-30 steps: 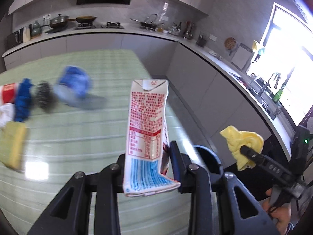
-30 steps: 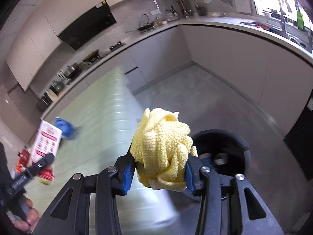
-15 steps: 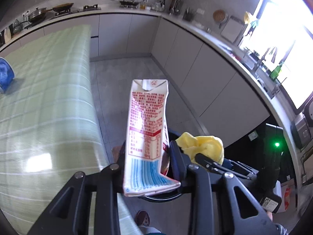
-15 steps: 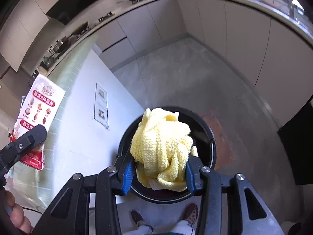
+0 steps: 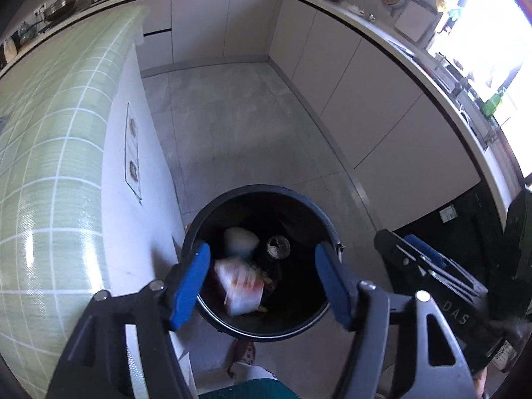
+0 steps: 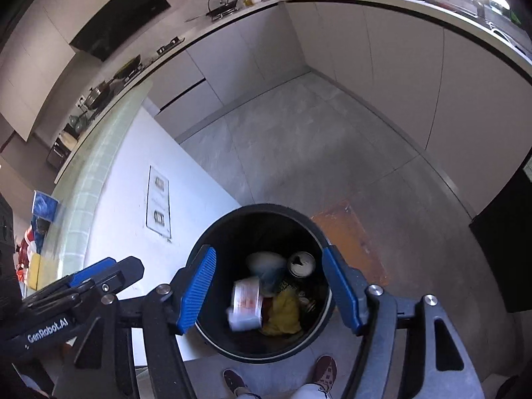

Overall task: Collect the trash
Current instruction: 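Move both open tools back toward the trash on the island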

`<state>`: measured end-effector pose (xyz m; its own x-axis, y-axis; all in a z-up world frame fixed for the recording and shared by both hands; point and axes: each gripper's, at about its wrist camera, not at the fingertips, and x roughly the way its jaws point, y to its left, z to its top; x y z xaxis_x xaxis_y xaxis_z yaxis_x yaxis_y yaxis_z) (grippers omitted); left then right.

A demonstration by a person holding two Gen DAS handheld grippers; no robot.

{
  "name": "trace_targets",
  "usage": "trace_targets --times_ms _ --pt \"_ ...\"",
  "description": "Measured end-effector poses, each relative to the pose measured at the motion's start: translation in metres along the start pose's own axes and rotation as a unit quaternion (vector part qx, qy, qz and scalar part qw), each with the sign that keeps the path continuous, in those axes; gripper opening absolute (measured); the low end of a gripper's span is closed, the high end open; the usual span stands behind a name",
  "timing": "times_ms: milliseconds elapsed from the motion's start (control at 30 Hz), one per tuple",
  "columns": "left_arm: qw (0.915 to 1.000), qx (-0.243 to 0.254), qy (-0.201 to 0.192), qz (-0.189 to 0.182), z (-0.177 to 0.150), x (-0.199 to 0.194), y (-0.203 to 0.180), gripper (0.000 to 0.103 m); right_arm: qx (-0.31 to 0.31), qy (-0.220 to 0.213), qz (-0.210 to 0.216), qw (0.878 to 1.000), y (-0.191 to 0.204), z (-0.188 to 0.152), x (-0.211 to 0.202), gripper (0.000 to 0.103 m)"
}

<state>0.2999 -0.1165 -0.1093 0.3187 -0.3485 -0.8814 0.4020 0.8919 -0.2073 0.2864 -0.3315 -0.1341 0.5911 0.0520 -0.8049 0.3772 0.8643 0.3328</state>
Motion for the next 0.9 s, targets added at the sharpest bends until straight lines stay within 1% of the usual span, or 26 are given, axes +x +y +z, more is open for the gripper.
trace_targets --times_ms 133,233,300,400,500,600,667,800,900 --pt "0.9994 -0.004 -0.034 0.003 0.011 -0.028 -0.002 0.070 -0.008 -0.018 -0.003 1.000 0.011 0.006 -0.018 0.069" --pt "0.9982 -0.005 -0.059 0.011 0.015 -0.055 0.006 0.071 -0.018 -0.026 0.007 0.999 0.032 0.011 -0.029 0.069" --pt "0.9971 -0.009 -0.074 0.015 0.015 -0.074 0.017 0.071 -0.024 -0.032 0.013 0.999 0.047 0.012 -0.036 0.069" --pt "0.9950 -0.020 -0.095 0.022 0.011 -0.106 0.041 0.071 -0.032 -0.042 0.025 0.998 0.078 0.015 -0.047 0.070" --pt "0.9919 -0.033 -0.115 0.042 0.006 -0.132 0.073 0.071 -0.050 -0.049 0.038 0.997 0.119 0.012 -0.055 0.073" --pt "0.9890 -0.056 -0.122 0.063 -0.004 -0.152 0.119 0.071 -0.073 -0.050 0.050 0.995 0.167 0.005 -0.058 0.074" --pt "0.9858 -0.073 -0.128 0.079 -0.013 -0.169 0.156 0.071 -0.088 -0.051 0.056 0.993 0.203 -0.003 -0.058 0.075" --pt "0.9802 -0.100 -0.135 0.105 -0.032 -0.189 0.218 0.073 -0.104 -0.051 0.064 0.991 0.264 -0.020 -0.052 0.076" --pt "0.9759 -0.117 -0.138 0.123 -0.039 -0.199 0.264 0.073 -0.107 -0.053 0.069 0.991 0.311 -0.037 -0.045 0.076"
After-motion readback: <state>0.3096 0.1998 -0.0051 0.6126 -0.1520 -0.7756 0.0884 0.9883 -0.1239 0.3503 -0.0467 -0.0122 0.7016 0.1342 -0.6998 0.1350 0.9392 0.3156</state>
